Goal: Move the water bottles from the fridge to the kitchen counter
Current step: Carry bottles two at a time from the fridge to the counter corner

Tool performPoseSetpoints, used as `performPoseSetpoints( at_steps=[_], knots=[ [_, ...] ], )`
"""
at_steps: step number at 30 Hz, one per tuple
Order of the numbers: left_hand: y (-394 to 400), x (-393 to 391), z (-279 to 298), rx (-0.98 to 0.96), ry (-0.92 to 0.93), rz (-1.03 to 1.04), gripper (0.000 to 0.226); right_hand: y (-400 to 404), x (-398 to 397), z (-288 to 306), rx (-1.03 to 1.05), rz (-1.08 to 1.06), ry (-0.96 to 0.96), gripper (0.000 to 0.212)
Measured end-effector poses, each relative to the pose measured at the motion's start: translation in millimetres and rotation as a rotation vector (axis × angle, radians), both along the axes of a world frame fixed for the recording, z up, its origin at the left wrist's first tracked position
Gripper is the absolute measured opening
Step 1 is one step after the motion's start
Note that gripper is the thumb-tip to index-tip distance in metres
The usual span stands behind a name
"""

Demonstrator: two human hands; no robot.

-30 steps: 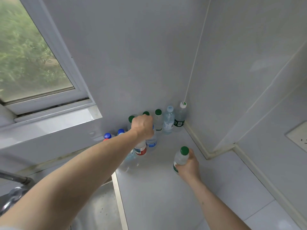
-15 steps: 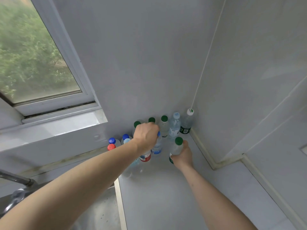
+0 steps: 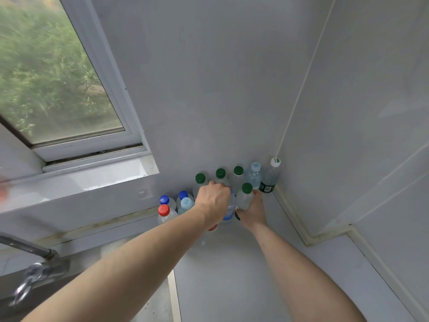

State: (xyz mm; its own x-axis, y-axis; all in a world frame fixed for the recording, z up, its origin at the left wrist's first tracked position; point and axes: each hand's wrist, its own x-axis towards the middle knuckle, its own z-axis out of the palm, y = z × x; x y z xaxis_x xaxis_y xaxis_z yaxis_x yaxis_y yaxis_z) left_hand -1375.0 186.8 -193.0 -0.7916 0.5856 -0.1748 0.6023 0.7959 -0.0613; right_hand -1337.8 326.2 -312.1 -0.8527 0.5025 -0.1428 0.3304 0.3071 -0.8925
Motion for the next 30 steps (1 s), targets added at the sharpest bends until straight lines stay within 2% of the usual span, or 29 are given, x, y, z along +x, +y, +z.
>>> performPoseSetpoints(
  at_steps=[3, 5, 9, 14, 22, 26, 30],
  knots=[
    [-1, 2, 3, -0.013, 0.001, -0.002, 0.052, 3, 8, -2, 0.049, 0.02, -0.103, 0.067],
    [-1, 3, 5, -0.017, 0.002, -0.015, 0.051, 4, 15, -4, 0.149, 0.009, -0.148, 0.075],
    [0, 5, 8, -0.033, -0.006, -0.03, 0.048, 5, 23, -9, 0.23, -0.005, -0.15, 0.064],
    [-4, 6, 10, -0.067, -0.018, -0.051, 0.055, 2, 15, -5, 0.2, -0.047, -0.183, 0.056],
    [-8, 8, 4, -0.095, -0.031, -0.059, 0.075, 0, 19, -2, 0.213, -0.003, -0.196, 0.059],
    [-7, 11, -3, -0.106, -0.04, -0.059, 0.088, -10, 42, -2, 0.155, -0.043, -0.093, 0.063],
    [-15, 12, -12, -0.105, -0.017, -0.089, 0.099, -31, 74, -10, 0.066, -0.046, -0.088, 0.078]
  ],
)
